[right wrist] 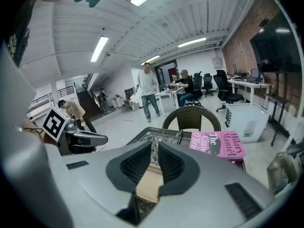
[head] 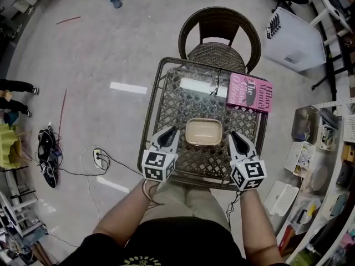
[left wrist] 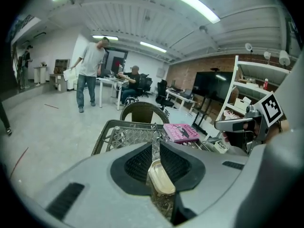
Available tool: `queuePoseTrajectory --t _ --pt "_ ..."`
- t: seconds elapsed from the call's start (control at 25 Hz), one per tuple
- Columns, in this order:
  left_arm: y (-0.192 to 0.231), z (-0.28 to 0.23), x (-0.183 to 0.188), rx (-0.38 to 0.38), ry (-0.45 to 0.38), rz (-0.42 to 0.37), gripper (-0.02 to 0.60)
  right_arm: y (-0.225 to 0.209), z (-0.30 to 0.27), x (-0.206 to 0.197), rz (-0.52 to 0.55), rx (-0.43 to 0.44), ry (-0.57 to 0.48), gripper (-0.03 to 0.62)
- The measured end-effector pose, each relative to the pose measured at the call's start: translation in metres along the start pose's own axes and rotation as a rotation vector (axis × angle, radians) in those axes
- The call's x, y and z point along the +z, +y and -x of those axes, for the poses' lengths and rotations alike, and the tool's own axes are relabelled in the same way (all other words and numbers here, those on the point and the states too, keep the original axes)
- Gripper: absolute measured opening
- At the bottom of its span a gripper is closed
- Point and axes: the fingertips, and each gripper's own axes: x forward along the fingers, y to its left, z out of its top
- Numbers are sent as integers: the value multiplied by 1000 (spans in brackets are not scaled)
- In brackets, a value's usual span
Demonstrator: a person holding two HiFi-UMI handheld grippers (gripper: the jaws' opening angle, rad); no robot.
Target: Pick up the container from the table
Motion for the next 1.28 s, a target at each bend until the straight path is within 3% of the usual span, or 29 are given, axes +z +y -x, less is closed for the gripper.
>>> queuePoseTrajectory --t 0.12,0.52,1.28 --pt "3 -5 -10 -4 24 35 58 -4 -5 -10 -16 1 20 42" --pt "11 -26 -45 10 101 121 71 -20 -22 -49 -52 -15 107 87" --pt "25 -59 -89 26 216 130 81 -51 -57 -123 -167 -24 267 87"
